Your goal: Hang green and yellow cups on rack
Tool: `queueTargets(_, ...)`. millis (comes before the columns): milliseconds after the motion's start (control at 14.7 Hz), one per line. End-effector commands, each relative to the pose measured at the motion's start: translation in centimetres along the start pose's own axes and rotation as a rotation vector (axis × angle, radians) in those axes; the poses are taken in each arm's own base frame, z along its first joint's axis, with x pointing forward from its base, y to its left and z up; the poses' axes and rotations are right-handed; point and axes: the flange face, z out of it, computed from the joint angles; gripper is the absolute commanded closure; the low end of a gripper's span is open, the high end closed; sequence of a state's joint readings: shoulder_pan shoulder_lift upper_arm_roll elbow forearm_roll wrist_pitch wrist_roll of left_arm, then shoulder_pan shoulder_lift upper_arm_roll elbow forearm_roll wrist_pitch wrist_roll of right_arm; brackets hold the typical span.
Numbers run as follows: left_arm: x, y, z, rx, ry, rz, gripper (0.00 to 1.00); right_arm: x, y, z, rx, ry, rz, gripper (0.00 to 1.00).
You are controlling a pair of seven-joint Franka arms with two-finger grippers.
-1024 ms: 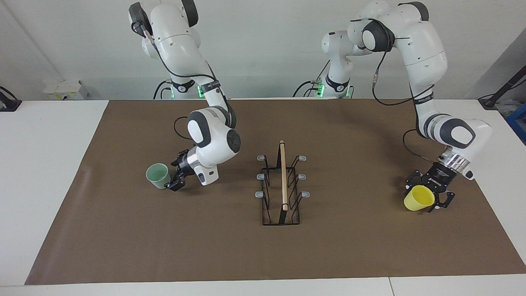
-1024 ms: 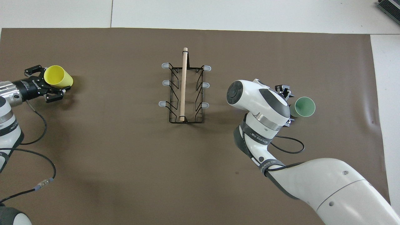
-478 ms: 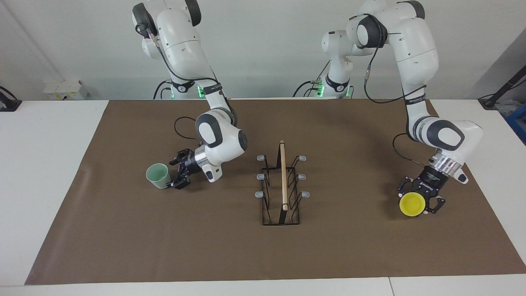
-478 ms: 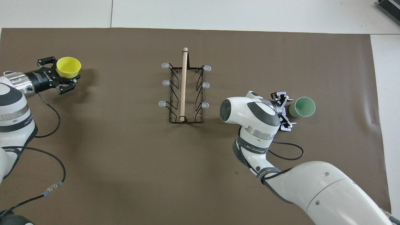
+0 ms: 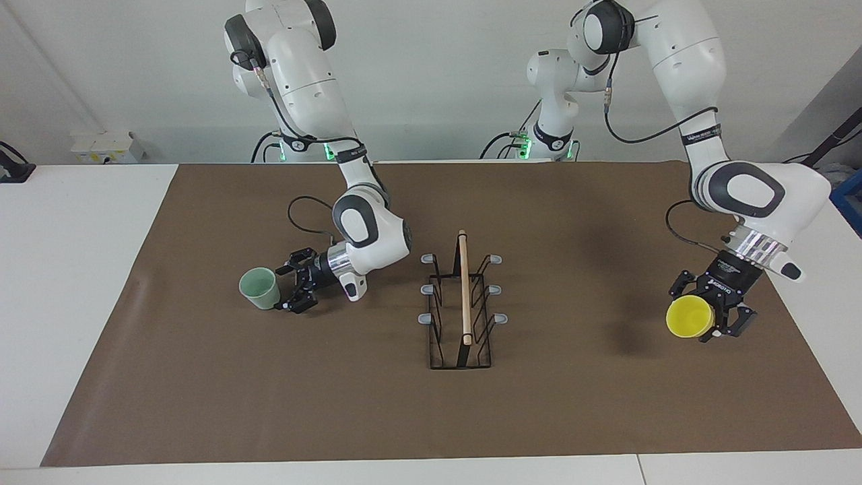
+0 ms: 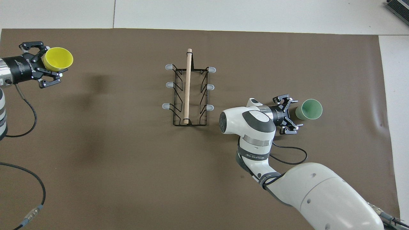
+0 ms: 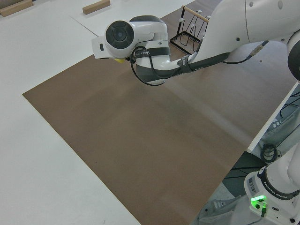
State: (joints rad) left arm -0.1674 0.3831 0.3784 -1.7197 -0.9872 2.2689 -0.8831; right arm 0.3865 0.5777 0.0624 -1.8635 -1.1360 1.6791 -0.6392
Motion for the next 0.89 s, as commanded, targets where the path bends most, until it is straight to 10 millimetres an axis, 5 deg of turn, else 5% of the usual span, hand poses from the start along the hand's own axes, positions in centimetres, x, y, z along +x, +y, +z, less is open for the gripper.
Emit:
queueTargets(0,-3.7,0.9,-1.0,0.060,0.108,0.147,1.00,0.4,-0.2,1.2,-0.038,-0.063,-0.012,0.00)
queueTargets(341,-11.1,1.3,-4.9,0.146,0.199,0.394,1.00,0.3,-0.5,2.2,-0.055,-0.110,-0.003,0.00)
queueTargets(614,-16.2,0.0,-5.4,0.280,0.112,0.526,1.00,0.3,-0.5,3.1,-0.065,-0.114,0.012,0.04)
queueTargets(683,-17.8,-0.3,-4.8,0.284,0.106,0.570,1.00,0.3,-0.6,3.1,-0.065,-0.116,0.009,0.19)
queueTargets(819,-21.1,-1.4,-3.2,0.339,0.180,0.721,1.00,0.5,-0.7,3.1,-0.066,-0.116,0.005,1.00)
